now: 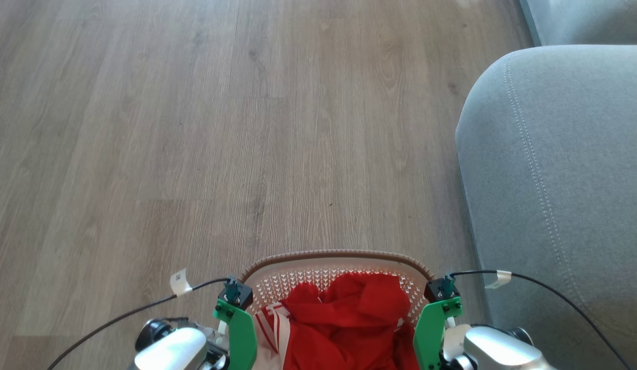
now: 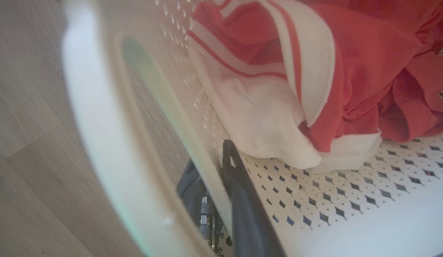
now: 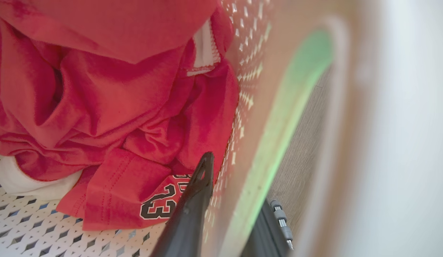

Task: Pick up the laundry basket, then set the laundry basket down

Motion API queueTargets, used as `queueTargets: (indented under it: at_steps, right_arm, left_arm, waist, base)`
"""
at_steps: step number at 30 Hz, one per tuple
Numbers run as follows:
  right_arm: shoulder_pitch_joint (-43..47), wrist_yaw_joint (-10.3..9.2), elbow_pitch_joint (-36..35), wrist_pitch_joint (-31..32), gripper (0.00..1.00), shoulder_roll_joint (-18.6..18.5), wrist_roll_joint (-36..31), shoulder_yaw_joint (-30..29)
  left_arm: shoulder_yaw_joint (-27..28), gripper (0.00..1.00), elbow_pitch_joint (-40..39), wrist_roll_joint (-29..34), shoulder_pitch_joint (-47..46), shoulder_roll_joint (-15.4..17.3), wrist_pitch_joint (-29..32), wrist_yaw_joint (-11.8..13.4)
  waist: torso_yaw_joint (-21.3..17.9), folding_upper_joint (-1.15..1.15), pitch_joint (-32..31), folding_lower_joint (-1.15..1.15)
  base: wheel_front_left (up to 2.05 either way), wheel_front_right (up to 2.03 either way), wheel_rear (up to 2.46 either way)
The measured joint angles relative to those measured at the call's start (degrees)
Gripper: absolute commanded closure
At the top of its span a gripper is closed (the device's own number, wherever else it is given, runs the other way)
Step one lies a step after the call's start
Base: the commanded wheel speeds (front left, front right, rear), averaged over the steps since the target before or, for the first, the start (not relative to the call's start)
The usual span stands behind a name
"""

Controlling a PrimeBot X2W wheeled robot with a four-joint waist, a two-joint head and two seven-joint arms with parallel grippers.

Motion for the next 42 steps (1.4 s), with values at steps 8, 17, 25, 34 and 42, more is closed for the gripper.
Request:
queueTargets:
  at_steps: [8, 17, 25, 34, 42]
  right_arm:
    - [0.0, 0.0, 0.11, 0.0, 1.0, 0.01, 0.0, 0.01]
    - [0.01, 0.0, 0.12, 0.0, 1.0, 0.02, -0.01, 0.11]
    - [0.0, 0.0, 0.18, 0.0, 1.0, 0.02, -0.01, 0.14]
    - [0.0, 0.0, 0.18, 0.0, 1.0, 0.02, 0.0, 0.31]
    - [0.0, 0.0, 0.18, 0.0, 1.0, 0.02, 0.0, 0.37]
  left_arm:
    - [0.0, 1.0, 0.07, 0.0, 0.0, -0.05, 0.0, 0.0]
    - [0.0, 1.0, 0.31, 0.0, 0.06, -0.19, -0.05, 0.0]
    - [0.0, 1.0, 0.37, 0.0, 0.08, -0.24, -0.05, 0.0]
    - [0.0, 1.0, 0.49, 0.0, 0.08, -0.31, -0.05, 0.0]
    - [0.0, 1.0, 0.66, 0.0, 0.09, -0.43, -0.08, 0.0]
  waist:
    - [-0.02, 0.0, -0.17, 0.0]
    - [0.05, 0.0, -0.46, 0.0]
    - [0.07, 0.0, -0.51, 0.0]
    - [-0.04, 0.0, -0.51, 0.01]
    - [-0.16, 0.0, -0.44, 0.01]
  base:
    - [0.0, 0.0, 0.0]
    - [0.0, 0.0, 0.0]
    - [0.0, 0.0, 0.0]
    - [0.0, 0.0, 0.0]
    - [0.0, 0.0, 0.0]
